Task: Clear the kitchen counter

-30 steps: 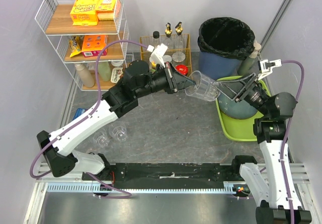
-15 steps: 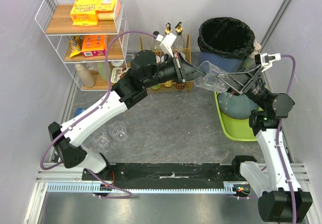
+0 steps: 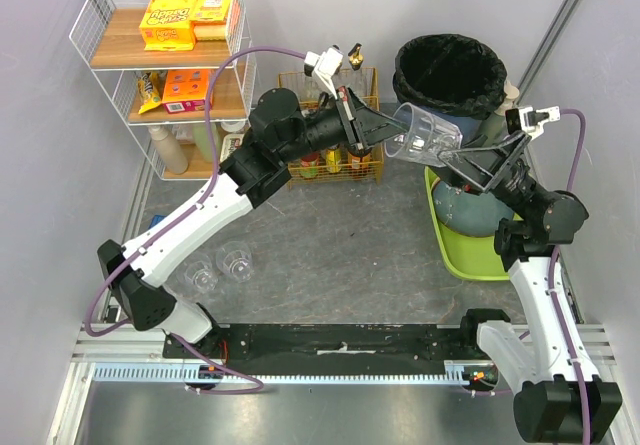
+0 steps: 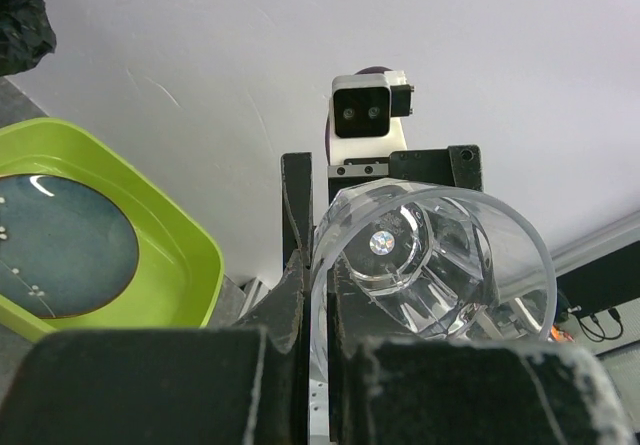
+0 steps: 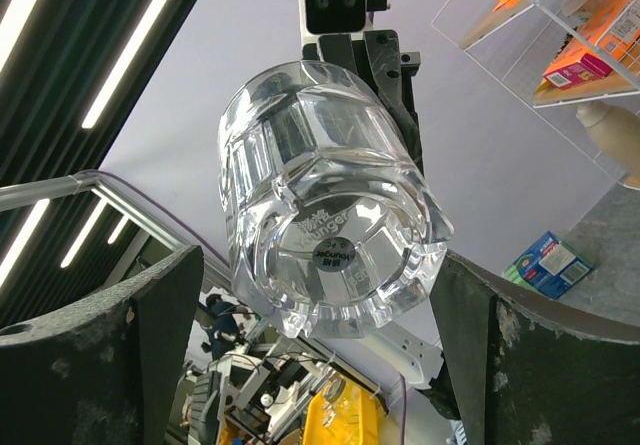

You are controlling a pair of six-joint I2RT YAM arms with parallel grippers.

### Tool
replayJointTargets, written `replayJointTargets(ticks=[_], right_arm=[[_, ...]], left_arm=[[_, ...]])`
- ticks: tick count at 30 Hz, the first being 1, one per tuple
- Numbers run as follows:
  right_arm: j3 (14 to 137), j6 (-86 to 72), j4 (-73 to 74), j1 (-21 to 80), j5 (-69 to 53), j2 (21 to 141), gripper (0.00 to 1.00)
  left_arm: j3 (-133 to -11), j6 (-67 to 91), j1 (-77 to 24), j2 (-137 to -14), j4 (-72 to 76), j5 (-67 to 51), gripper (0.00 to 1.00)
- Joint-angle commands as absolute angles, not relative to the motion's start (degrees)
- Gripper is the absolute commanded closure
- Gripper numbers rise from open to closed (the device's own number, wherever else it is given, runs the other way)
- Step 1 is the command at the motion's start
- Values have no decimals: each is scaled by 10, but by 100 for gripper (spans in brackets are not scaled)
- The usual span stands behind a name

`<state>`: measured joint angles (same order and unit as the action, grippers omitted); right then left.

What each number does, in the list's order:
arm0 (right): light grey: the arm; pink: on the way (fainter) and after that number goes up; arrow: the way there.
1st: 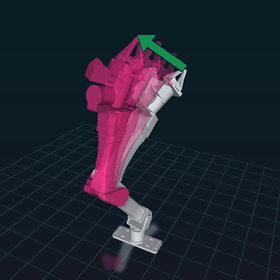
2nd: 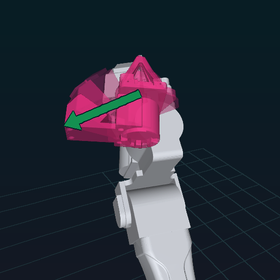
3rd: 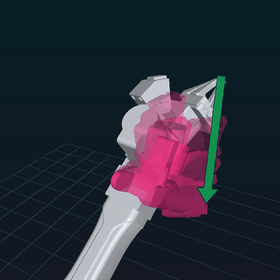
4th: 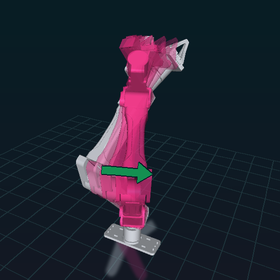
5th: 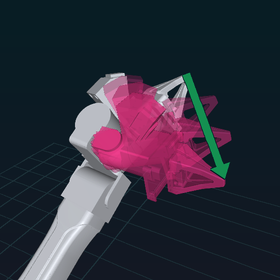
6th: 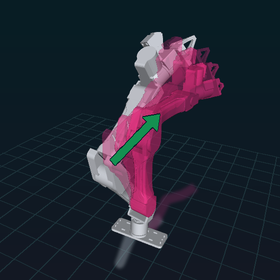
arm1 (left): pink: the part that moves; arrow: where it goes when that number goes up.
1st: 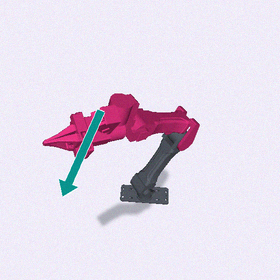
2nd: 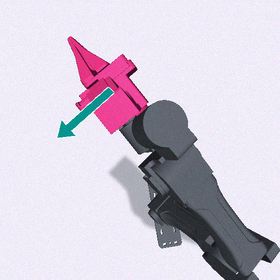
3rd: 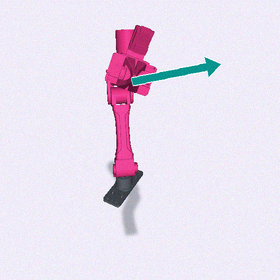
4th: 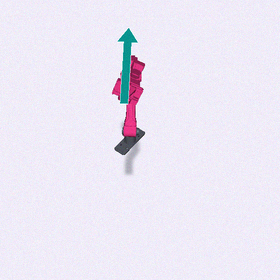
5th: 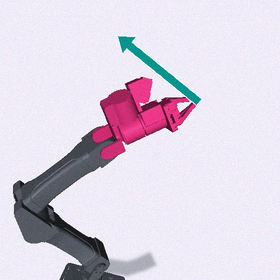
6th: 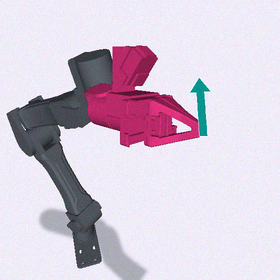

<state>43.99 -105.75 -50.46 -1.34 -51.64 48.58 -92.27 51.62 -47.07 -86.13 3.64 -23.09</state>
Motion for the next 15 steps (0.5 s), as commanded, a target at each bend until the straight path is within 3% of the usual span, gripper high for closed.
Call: replayJointTargets(ticks=[1,15], right_arm=[[440,-1067,-531,-11,-499,480,2],[462,-1026,-479,-12,-497,481,2]], left_arm=[[-929,543,-472,-862,94,-264,98],[-898,551,-471,-860,98,-278,98]])
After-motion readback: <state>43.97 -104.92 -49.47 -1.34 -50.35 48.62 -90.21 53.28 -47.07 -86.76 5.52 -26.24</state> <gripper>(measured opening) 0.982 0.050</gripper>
